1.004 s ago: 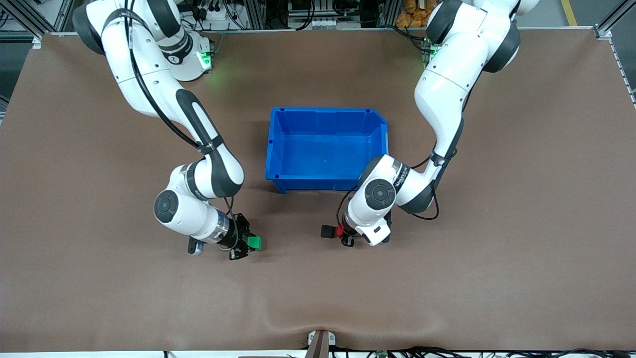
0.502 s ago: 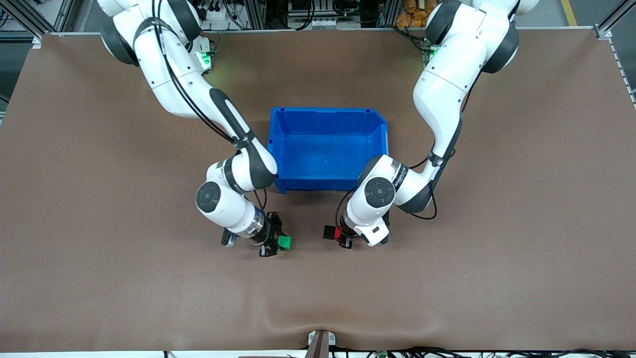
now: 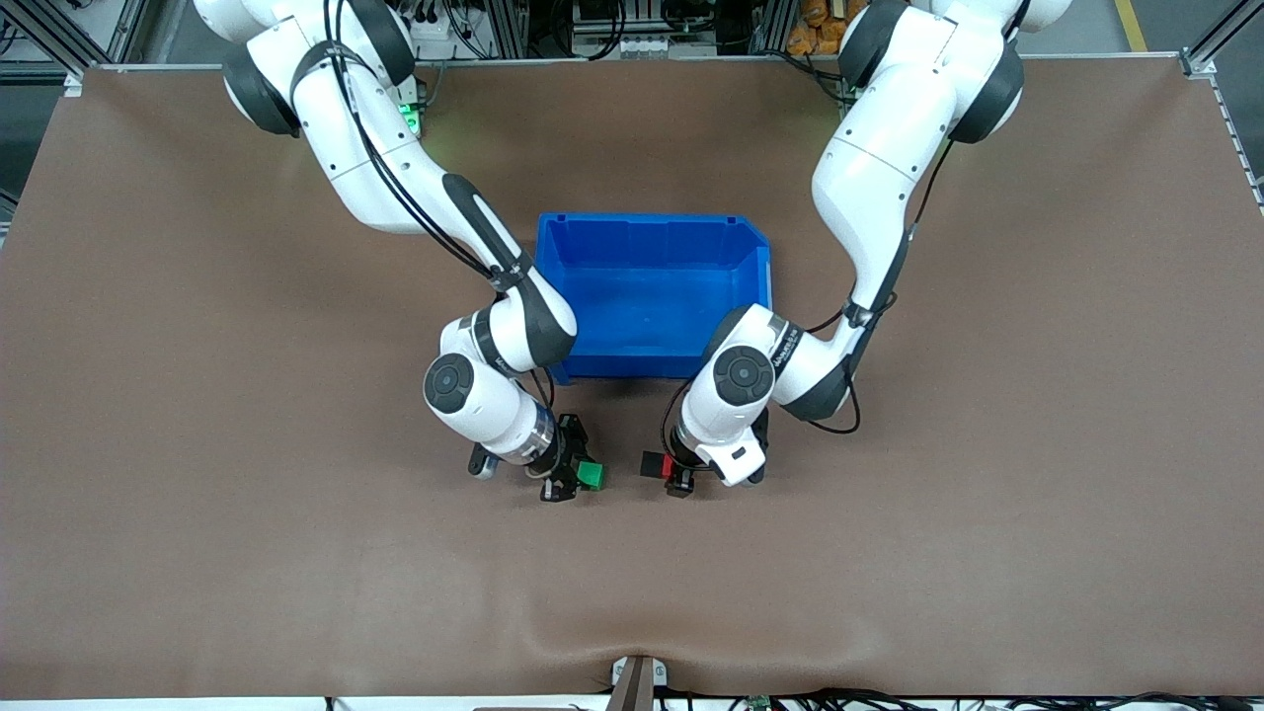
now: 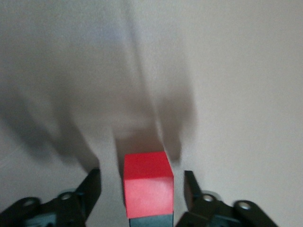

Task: Attach green and red cubes to black cube
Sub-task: 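Lower both cubes beside the black cube and open both grippers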

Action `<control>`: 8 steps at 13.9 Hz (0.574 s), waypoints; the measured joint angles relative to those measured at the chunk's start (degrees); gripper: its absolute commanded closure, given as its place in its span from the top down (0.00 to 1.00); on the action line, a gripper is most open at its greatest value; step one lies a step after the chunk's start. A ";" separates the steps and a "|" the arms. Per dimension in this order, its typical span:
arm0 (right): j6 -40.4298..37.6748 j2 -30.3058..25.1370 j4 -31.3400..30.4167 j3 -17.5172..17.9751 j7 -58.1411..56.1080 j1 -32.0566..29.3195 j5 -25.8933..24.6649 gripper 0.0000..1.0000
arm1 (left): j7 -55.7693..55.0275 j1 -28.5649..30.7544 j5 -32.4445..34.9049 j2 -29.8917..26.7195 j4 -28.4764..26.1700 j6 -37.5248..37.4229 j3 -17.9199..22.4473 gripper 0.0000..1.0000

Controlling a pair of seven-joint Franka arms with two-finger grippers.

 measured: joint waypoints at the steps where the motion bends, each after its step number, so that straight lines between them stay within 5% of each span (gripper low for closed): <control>1: 0.00 0.00 0.02 0.00 0.61 0.39 0.00 0.00 | 0.00 0.00 0.00 -0.02 0.22 -0.16 0.04 1.00; 8: 0.00 1.07 2.22 -0.03 4.43 2.65 0.00 0.00 | -0.04 2.59 0.00 -5.68 2.16 -7.81 0.74 1.00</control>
